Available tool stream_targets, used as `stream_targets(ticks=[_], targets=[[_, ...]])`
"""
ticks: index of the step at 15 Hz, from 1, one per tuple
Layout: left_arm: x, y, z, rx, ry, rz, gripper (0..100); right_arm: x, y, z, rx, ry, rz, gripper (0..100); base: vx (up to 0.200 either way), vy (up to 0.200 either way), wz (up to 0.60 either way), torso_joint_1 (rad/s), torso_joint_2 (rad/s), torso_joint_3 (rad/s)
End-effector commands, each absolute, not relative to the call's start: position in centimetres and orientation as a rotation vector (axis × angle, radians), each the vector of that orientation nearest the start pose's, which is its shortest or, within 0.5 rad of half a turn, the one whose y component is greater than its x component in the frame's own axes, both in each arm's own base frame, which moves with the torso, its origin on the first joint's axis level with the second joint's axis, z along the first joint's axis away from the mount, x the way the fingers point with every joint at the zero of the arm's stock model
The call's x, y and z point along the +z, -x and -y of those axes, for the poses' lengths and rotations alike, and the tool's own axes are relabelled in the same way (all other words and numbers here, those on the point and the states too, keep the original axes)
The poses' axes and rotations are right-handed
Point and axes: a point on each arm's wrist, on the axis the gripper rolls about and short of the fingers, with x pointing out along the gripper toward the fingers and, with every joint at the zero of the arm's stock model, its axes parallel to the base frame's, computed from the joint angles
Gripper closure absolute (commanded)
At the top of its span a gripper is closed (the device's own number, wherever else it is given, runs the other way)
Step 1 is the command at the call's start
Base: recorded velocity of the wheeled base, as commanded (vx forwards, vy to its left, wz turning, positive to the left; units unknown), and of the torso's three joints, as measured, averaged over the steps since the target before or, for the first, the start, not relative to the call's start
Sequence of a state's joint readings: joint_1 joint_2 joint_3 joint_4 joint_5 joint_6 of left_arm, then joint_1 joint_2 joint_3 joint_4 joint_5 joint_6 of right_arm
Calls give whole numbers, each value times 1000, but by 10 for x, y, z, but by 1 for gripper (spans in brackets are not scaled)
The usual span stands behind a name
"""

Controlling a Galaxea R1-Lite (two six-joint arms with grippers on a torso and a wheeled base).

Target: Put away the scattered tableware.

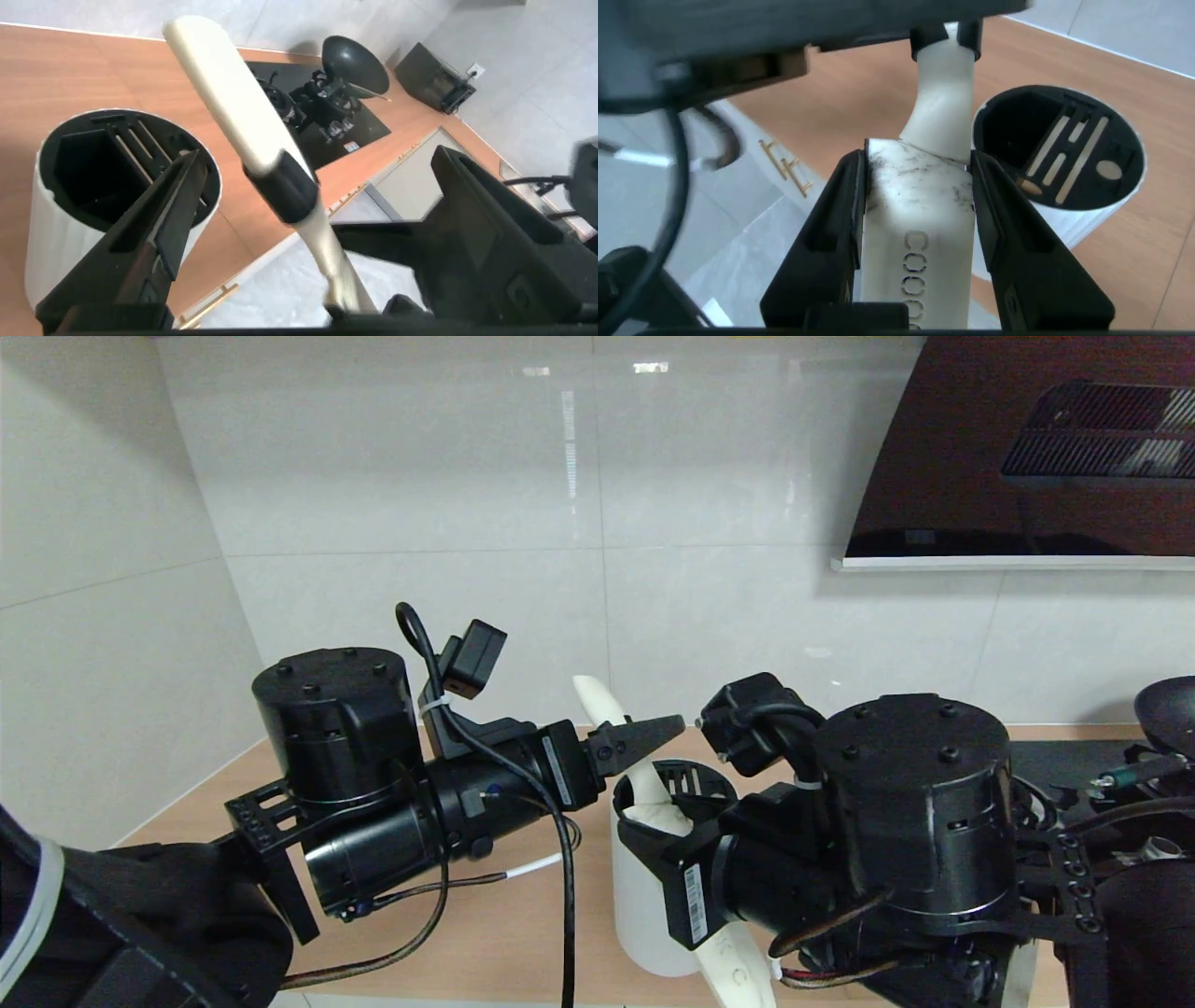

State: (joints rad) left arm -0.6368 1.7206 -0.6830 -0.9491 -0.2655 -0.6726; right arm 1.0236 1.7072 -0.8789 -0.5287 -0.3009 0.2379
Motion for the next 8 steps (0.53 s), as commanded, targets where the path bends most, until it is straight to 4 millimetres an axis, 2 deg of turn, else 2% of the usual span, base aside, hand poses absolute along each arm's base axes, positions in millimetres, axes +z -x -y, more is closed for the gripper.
stream_targets(ticks=[1,2,3,8], targets=[[176,-237,183,-835,609,-388,0,192,-165,-261,688,-41,-318,100,0,0,0,0,0,0],[176,-237,183,-835,609,-388,0,193,-165,-261,688,-42,-316,100,0,0,0,0,0,0],[175,-238,183,-834,609,-391,100,192,-164,-261,691,-40,-319,100,0,0,0,0,0,0],[174,-234,186,-856,603,-405,100,194,-163,-260,695,-42,-315,100,0,0,0,0,0,0]])
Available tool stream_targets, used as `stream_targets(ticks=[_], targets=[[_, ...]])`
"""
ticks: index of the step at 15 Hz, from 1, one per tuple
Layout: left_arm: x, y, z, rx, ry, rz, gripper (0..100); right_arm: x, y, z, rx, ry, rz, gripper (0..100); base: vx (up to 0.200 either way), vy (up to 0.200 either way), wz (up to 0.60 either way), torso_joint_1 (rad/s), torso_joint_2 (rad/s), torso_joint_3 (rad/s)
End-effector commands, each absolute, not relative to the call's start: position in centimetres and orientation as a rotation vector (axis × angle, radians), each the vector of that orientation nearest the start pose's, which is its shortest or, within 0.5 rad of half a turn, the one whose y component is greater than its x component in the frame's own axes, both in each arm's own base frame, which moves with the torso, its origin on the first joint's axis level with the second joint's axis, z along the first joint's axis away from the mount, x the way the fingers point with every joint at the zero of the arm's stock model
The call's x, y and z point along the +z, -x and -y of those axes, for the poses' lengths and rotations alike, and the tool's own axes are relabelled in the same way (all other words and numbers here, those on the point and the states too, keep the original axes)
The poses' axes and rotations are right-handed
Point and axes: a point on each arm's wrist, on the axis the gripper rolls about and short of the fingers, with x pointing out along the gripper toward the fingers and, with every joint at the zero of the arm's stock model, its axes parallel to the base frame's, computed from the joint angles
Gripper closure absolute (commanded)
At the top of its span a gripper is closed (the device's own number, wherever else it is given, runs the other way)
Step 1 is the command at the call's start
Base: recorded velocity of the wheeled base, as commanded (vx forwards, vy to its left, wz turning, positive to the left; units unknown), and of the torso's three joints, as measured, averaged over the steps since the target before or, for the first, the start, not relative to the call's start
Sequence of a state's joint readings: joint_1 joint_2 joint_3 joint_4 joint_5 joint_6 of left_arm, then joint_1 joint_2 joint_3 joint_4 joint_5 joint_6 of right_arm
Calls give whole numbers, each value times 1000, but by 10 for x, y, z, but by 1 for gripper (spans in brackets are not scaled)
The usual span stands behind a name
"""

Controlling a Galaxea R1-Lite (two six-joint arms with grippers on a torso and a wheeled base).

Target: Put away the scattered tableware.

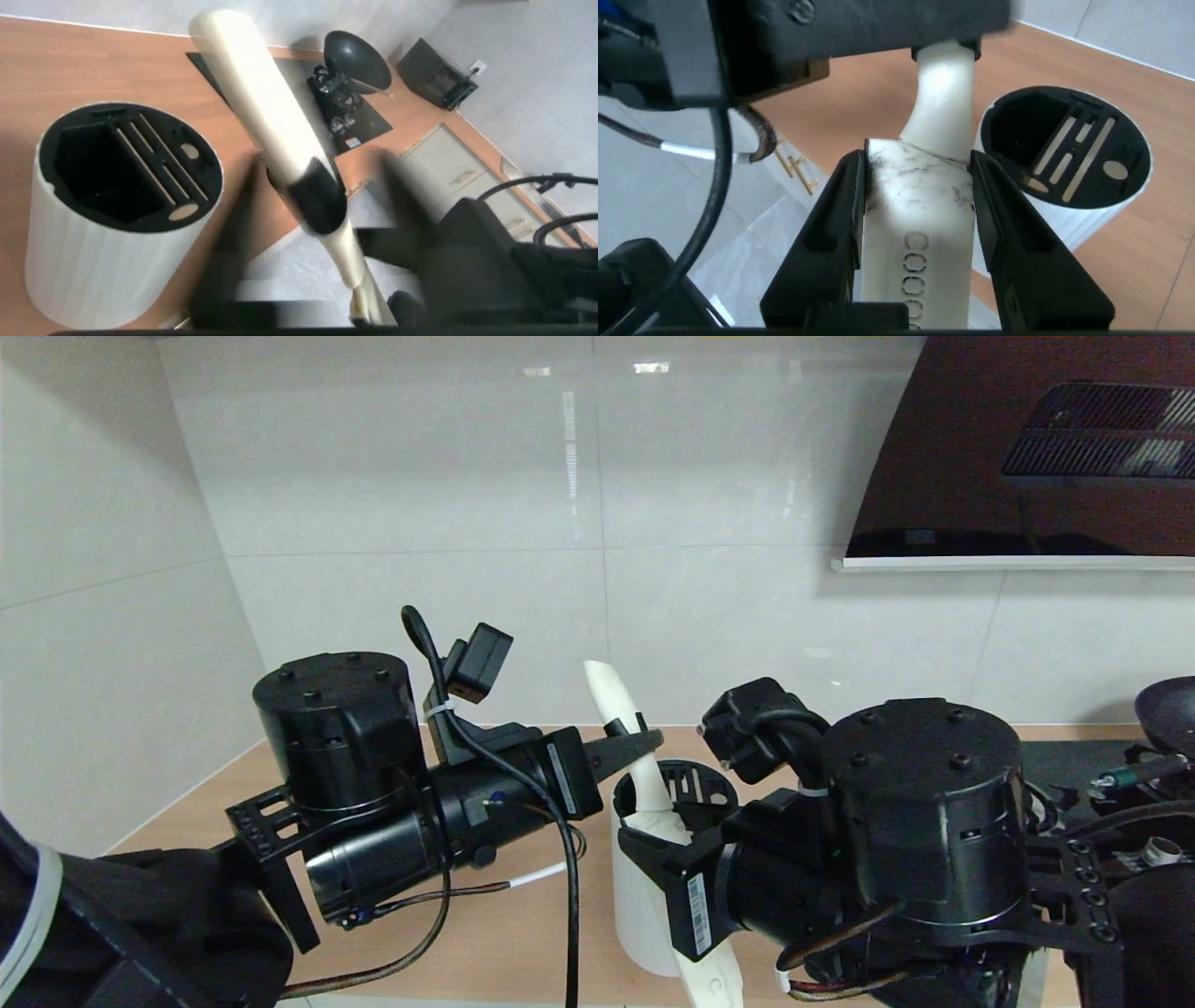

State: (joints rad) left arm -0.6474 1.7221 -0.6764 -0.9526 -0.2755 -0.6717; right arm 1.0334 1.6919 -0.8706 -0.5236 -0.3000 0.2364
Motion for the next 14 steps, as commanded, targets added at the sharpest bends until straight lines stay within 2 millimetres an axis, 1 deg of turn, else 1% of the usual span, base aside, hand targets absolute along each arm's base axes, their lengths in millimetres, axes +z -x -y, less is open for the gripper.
stream_targets(ticks=[1,8,9,10,13,14], targets=[[173,-234,187,-857,603,-407,100,195,-162,-260,695,-45,-312,100,0,0,0,0,0,0],[178,-231,186,-861,604,-391,100,195,-162,-258,694,-45,-312,100,0,0,0,0,0,0],[180,-230,187,-867,605,-384,100,195,-162,-258,694,-49,-310,0,0,0,0,0,0,0],[181,-230,187,-868,606,-381,100,195,-162,-258,694,-49,-310,0,0,0,0,0,0,0],[194,-229,185,-847,615,-333,100,200,-159,-254,698,-59,-298,0,0,0,0,0,0,0],[201,-227,183,-842,616,-331,100,203,-158,-252,699,-65,-290,0,0,0,0,0,0,0]])
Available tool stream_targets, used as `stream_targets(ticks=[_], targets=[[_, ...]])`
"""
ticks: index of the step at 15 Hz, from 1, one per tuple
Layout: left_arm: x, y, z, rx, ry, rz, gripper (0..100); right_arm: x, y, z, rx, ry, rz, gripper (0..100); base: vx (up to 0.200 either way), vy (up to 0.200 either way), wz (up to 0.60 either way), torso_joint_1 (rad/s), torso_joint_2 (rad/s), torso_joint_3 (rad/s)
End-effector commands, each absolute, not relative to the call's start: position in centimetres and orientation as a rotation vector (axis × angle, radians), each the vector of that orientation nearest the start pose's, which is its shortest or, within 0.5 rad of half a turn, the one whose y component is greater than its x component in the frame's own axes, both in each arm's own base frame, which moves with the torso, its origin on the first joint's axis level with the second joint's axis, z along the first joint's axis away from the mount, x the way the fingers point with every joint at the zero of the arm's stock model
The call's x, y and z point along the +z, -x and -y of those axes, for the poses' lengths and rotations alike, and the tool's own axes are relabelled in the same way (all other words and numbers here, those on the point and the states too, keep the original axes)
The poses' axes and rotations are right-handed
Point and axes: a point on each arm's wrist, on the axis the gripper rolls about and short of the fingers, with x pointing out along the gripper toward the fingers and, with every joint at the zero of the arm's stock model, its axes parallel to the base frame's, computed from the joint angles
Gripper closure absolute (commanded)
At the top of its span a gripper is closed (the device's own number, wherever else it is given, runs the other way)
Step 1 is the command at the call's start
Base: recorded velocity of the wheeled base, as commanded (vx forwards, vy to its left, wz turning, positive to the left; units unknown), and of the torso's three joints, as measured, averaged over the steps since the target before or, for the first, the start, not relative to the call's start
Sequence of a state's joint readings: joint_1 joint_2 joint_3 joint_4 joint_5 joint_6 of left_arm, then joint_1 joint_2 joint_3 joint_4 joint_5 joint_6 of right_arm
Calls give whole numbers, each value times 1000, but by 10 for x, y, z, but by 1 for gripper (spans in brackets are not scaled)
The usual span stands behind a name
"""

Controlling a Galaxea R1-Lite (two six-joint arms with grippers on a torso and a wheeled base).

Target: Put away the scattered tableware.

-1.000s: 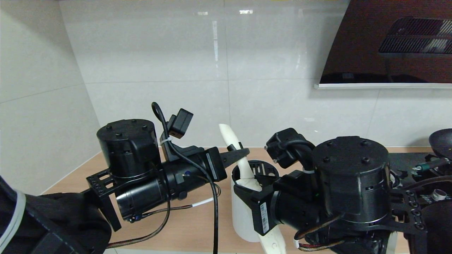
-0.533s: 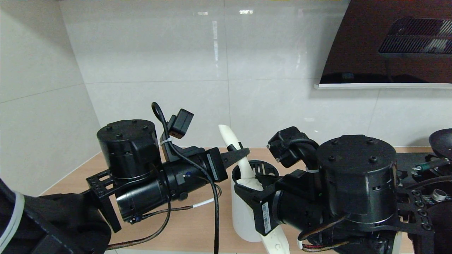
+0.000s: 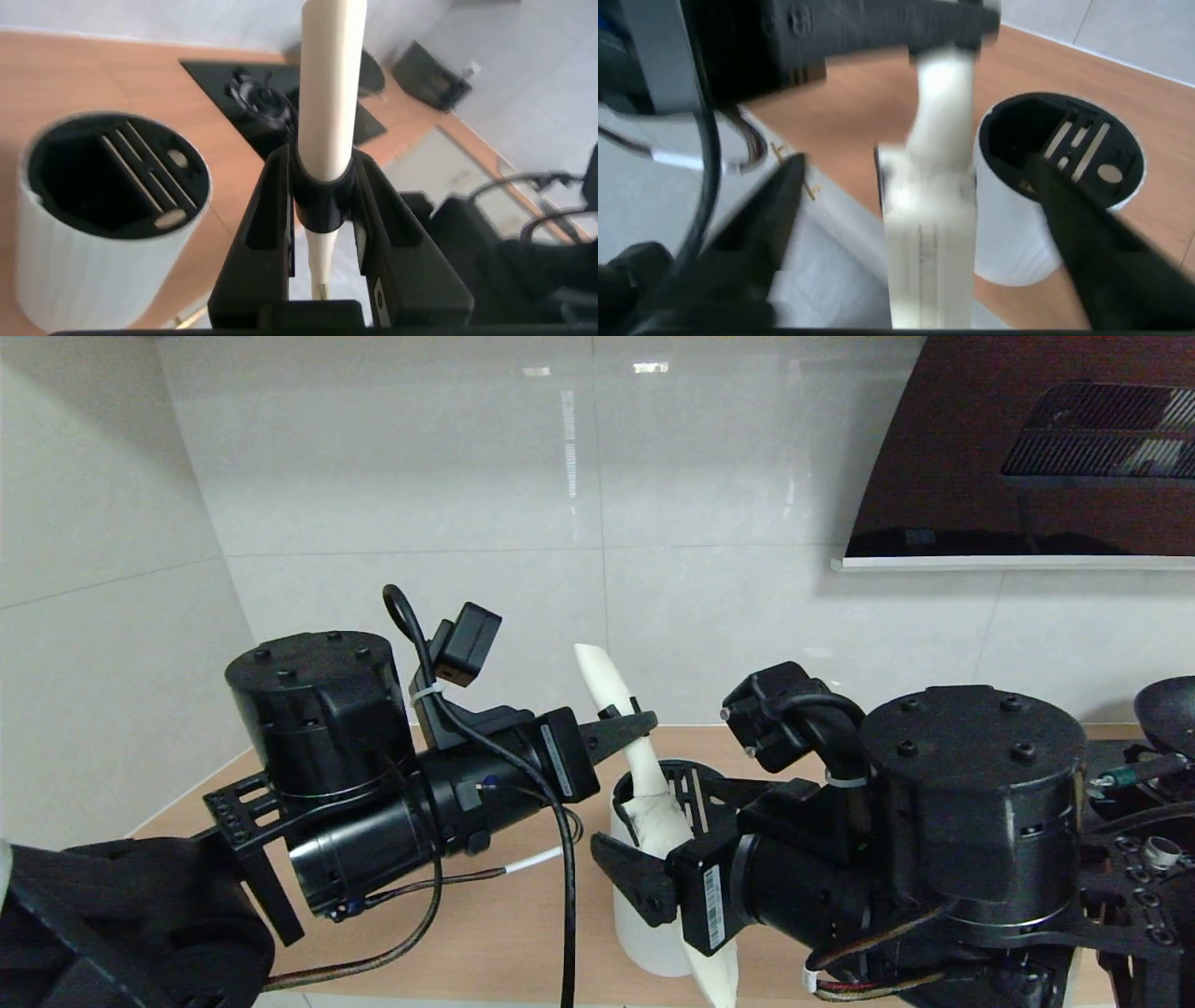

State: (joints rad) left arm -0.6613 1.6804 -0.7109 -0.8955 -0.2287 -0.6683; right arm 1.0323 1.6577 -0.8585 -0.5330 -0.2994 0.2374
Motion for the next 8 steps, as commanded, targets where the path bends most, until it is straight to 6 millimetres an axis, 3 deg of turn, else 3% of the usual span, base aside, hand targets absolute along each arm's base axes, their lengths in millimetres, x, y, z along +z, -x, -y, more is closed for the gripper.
stream_targets(ticks=[1,3,6,8], targets=[[203,-228,183,-821,613,-338,100,206,-157,-249,699,-70,-282,0,0,0,0,0,0,0],[215,-235,184,-742,622,-298,100,213,-159,-238,678,-79,-262,0,0,0,0,0,0,0],[252,-243,181,-577,596,-209,100,230,-176,-204,571,-100,-198,0,0,0,0,0,0,0],[272,-257,188,-488,481,-162,100,241,-180,-184,518,-106,-167,0,0,0,0,0,0,0]])
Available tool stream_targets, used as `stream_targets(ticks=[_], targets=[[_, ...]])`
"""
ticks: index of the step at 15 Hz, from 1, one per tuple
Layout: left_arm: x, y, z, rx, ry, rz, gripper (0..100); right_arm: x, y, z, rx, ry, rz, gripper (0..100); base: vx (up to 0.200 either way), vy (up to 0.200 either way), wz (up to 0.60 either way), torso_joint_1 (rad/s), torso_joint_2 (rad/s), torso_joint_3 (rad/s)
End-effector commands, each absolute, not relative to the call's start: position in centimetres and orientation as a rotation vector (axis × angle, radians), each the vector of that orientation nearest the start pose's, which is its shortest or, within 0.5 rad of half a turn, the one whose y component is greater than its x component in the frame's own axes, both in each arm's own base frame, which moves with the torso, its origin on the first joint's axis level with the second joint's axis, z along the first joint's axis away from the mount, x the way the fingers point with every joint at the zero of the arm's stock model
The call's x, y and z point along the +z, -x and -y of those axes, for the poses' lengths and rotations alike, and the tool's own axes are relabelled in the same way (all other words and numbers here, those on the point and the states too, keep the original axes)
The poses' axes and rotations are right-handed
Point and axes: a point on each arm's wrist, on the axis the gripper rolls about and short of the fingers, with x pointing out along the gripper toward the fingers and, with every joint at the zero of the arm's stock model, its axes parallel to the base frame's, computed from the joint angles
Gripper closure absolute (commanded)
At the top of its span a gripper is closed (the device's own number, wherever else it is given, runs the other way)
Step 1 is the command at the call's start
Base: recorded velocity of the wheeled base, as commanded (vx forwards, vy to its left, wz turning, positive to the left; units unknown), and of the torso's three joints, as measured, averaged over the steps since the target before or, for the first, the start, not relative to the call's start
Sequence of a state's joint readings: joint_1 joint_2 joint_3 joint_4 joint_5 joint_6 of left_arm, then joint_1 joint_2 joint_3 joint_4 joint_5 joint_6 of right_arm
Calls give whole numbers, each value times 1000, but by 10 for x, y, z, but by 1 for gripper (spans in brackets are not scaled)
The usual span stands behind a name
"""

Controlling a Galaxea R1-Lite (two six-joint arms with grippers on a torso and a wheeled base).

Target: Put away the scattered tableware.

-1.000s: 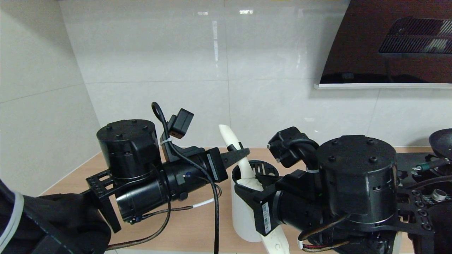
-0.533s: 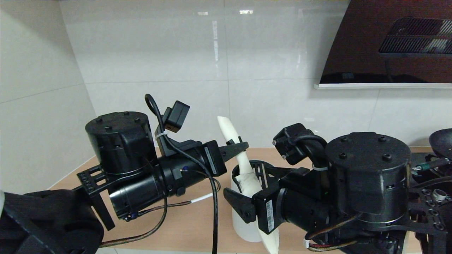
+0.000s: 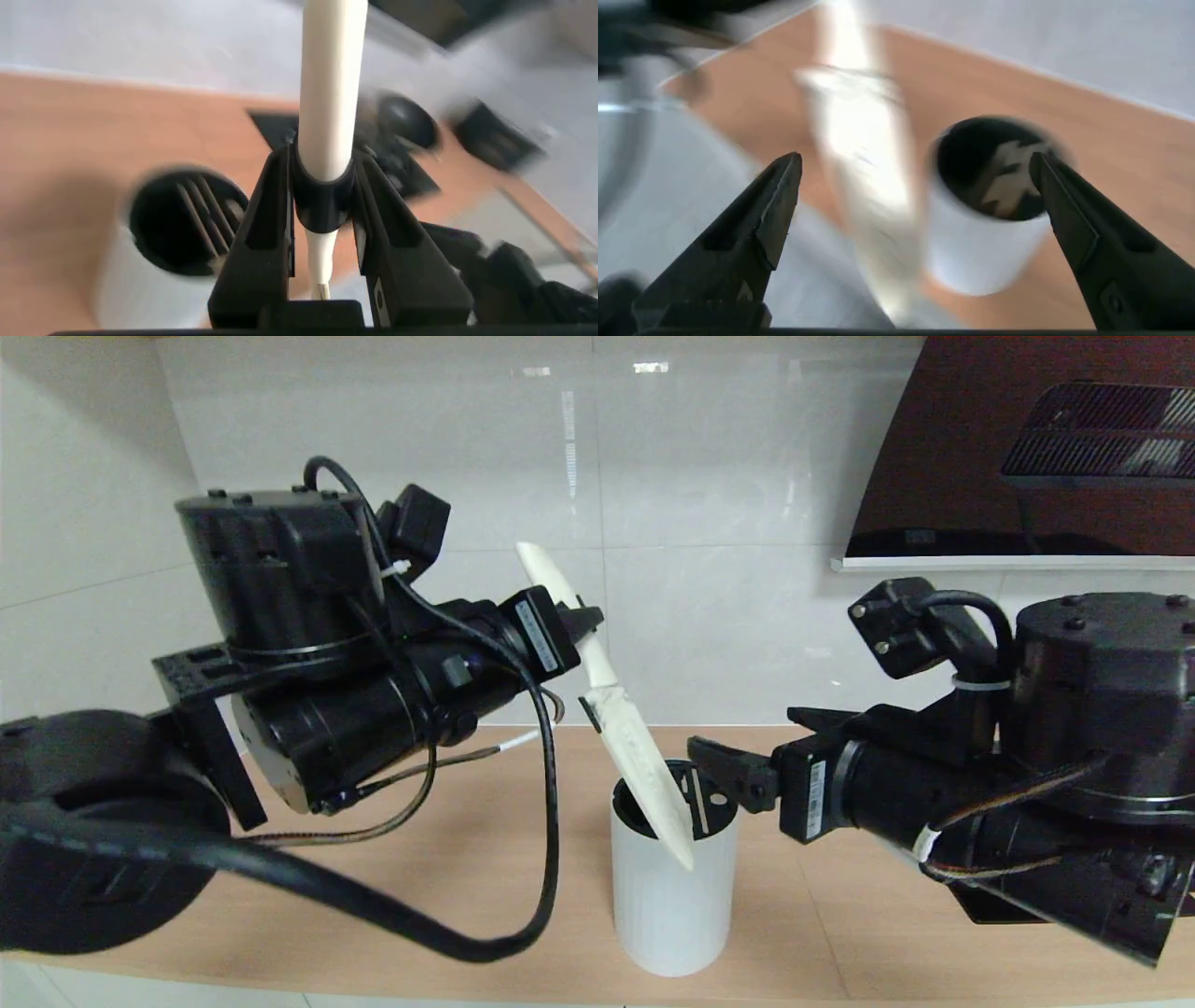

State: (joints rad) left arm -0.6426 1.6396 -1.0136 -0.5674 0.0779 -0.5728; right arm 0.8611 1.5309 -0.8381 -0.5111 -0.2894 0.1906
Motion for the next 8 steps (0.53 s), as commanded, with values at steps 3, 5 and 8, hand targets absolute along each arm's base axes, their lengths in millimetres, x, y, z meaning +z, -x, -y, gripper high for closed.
stream_targets(ticks=[3,5,8], targets=[[272,-290,204,-313,349,-88,100,248,-186,-166,457,-109,-140,0,0,0,0,0,0,0],[263,-297,208,-267,339,-100,100,250,-189,-161,435,-110,-133,0,0,0,0,0,0,0],[251,-301,214,-196,320,-92,100,249,-195,-156,423,-102,-134,0,0,0,0,0,0,0]])
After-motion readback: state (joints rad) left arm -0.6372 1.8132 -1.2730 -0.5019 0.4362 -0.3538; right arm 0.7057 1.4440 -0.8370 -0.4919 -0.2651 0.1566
